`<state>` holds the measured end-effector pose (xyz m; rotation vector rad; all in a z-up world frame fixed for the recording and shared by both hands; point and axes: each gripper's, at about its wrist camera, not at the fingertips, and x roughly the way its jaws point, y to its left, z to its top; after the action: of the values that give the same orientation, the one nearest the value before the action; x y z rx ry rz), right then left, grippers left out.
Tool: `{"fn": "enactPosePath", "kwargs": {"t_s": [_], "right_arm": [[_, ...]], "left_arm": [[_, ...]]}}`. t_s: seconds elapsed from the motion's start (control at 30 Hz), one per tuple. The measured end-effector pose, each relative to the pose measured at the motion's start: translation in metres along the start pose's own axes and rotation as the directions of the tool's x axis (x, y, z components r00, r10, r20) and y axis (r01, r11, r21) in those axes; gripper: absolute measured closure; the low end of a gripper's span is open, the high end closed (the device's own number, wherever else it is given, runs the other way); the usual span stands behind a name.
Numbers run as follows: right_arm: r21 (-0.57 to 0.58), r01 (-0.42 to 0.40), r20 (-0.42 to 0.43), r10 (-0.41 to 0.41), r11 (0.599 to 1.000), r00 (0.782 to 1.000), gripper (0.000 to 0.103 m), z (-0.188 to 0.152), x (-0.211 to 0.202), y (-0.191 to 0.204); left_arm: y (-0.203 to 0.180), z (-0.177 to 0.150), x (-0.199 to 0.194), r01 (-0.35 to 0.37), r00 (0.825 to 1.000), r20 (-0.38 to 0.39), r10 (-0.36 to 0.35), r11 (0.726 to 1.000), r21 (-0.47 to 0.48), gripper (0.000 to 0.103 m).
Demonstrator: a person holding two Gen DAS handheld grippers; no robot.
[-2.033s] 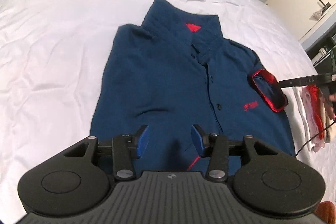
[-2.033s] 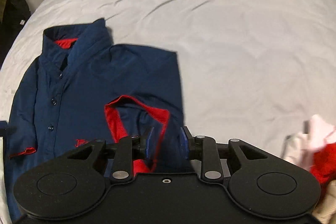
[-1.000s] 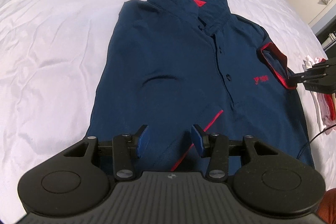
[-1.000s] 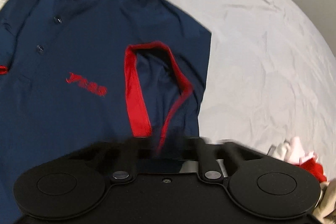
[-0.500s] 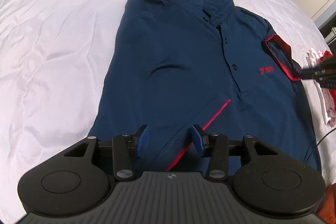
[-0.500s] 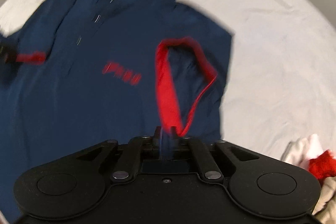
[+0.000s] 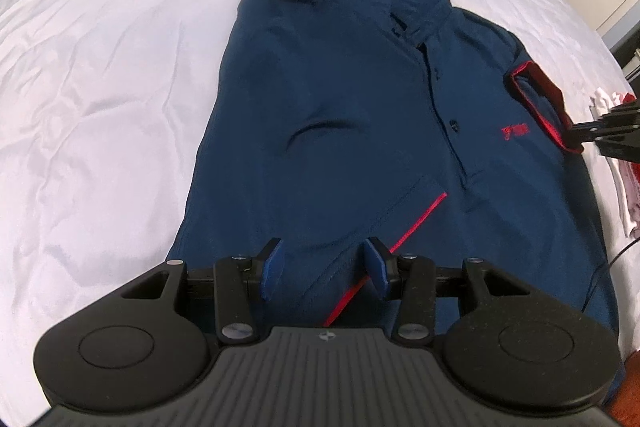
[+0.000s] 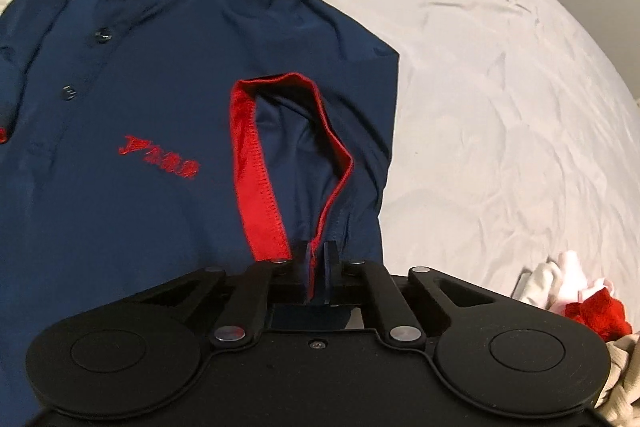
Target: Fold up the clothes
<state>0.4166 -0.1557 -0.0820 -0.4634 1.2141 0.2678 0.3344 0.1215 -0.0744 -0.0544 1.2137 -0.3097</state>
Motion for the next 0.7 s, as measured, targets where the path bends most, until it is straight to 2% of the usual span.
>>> {"fn": "enactPosePath", "kwargs": {"t_s": [0.1,0.2,0.4,0.53,0.57,0.7], "right_arm": [[-0.029,-0.077,-0.001,0.077,0.997,0.997,0.100,-0.008,-0.010,0.001],[-0.098,-0.120,-0.027,0.118,0.988,0.993,0.100,-0.017,-0.011,0.008],[-0.134,-0.185,-0.149,0.164,0.974,0.975,0.102,-0.035,0.010,0.016],[-0.127,-0.188,-0.155,0.168,0.974,0.974,0.100,-0.041,0.007,0.015],[-0.118,-0.192,-0.148,0.174,0.974,0.974,0.099,-0.043,0.002,0.013],[-0.138,-0.200,-0.125,0.183,0.970,0.975,0.077,-0.056,-0.018,0.015]], "left_arm": [[0.000,-0.002,0.000,-0.005,1.000,-0.001,0.005,1.000,0.003,0.060],[-0.001,-0.004,0.000,-0.010,1.000,-0.003,0.010,1.000,0.007,0.060],[-0.003,-0.009,-0.002,-0.020,1.000,-0.021,0.020,0.999,0.028,0.060],[-0.001,-0.014,-0.009,-0.027,0.999,-0.021,0.028,0.999,0.028,0.060],[-0.001,-0.017,-0.013,-0.027,0.999,-0.018,0.028,0.999,0.032,0.060],[-0.008,-0.028,-0.030,-0.032,0.999,-0.009,0.033,0.996,0.078,0.060]]}}
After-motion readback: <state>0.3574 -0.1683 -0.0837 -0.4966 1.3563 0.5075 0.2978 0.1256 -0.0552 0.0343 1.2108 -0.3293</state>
